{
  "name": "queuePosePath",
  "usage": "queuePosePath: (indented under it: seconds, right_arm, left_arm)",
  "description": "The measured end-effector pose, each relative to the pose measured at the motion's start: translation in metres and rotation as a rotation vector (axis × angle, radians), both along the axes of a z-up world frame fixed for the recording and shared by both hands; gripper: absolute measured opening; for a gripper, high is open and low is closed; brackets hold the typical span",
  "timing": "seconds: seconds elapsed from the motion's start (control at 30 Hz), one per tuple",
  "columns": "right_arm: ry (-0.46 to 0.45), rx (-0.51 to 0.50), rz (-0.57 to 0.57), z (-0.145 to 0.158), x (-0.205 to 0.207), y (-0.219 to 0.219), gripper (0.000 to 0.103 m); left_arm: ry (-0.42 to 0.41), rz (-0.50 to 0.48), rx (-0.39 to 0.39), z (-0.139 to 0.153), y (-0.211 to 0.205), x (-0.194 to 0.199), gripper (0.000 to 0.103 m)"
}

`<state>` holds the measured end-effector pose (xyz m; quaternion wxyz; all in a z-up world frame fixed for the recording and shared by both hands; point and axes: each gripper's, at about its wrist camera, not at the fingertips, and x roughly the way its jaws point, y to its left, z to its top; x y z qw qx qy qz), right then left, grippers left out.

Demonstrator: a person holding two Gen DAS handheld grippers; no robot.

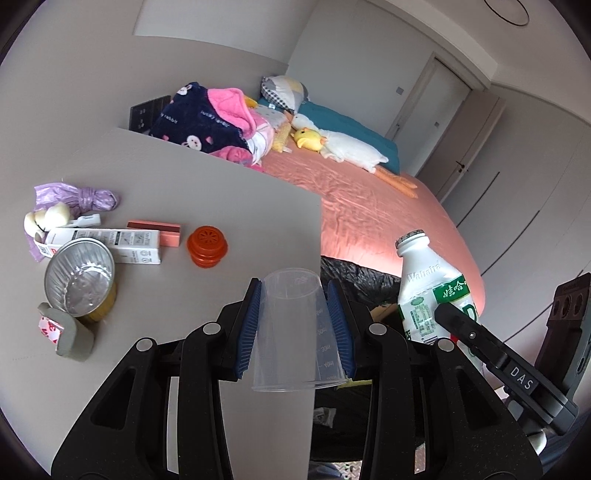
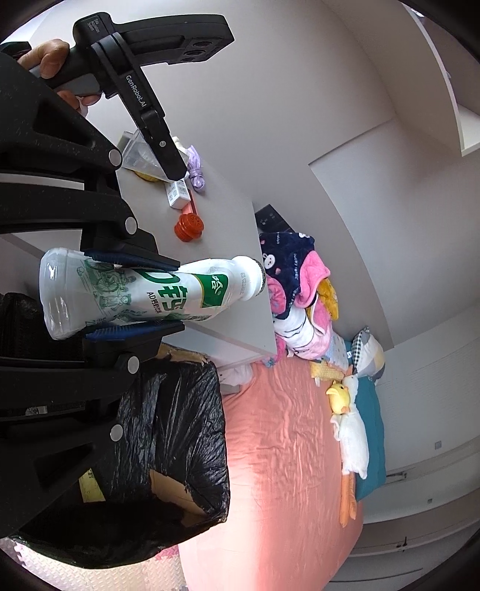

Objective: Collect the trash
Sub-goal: 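Carry cup and bottle over the black trash bag and open both grippers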

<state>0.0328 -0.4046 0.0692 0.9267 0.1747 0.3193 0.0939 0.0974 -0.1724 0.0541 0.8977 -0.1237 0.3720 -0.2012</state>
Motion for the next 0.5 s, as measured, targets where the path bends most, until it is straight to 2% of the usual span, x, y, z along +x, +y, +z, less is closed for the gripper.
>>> queuePosePath:
  seconds: [0.37, 0.5]
  right_arm:
    - [0.008, -0.006, -0.080, -0.001, -0.011, -0.038, 0.029]
    - [0.009, -0.004, -0.112, -0.001, -0.014, -0.052, 0.029]
  left_arm:
    - [0.017, -0.119, 0.006, -0.003, -0.052, 0.003, 0.036]
    - [0.049, -0.169, -0.007, -0.008, -0.068, 0.005, 0.036]
